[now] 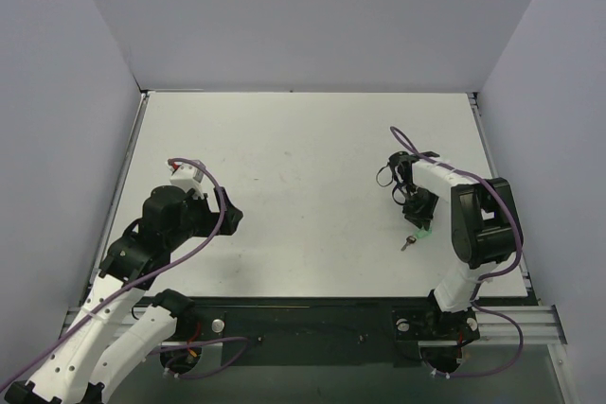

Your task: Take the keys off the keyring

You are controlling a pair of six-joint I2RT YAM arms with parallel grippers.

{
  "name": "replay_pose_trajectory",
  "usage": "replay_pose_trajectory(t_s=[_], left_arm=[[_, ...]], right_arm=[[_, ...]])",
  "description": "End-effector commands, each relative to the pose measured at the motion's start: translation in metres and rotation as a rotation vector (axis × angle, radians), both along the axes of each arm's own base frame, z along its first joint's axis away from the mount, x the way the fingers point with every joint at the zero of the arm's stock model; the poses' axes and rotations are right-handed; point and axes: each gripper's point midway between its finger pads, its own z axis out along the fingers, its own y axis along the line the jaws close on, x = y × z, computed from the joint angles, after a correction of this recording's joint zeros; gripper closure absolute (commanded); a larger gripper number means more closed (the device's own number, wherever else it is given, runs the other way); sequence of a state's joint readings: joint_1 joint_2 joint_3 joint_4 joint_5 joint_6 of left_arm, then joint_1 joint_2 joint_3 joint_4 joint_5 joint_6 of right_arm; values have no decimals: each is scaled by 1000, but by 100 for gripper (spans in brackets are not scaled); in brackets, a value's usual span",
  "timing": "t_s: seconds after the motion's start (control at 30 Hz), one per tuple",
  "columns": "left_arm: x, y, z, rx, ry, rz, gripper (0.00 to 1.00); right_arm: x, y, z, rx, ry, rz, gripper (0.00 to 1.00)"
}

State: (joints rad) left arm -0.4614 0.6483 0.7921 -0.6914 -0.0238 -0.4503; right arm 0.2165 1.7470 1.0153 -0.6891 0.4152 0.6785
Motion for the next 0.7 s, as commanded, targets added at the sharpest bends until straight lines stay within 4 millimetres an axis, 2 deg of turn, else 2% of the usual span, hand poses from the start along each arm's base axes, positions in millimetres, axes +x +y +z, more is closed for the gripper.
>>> replay_pose_trajectory(t_s=[0.0,0.1,0.33,0.47,0.5,0.53,0.6,0.67], left_arm=[[6,-2,12,-17,-56,-7,3],[5,-2,12,-17,-58,-9,3],[5,-2,13,-19,-61,-9,3],[4,-2,13,-20,-62,-11,3],[4,-2,15,-23,-67,-12,3],[4,-2,15,-23,-67,-12,3],[4,-2,15,-22,-67,-13,3],[4,-2,15,-23,-69,-9,3]], right_arm=[[-7,-6,8,-41,34,-8,85],[-9,-4,5,-31,40,-6,99],[-7,4,6,-32,28,5,100],[-1,5,23,4,-40,-9,100],[0,7,28,26,-65,-19,97],[1,5,34,51,-90,-38,80],[0,6,38,96,-122,-68,54],[-1,6,41,122,-150,-101,43]])
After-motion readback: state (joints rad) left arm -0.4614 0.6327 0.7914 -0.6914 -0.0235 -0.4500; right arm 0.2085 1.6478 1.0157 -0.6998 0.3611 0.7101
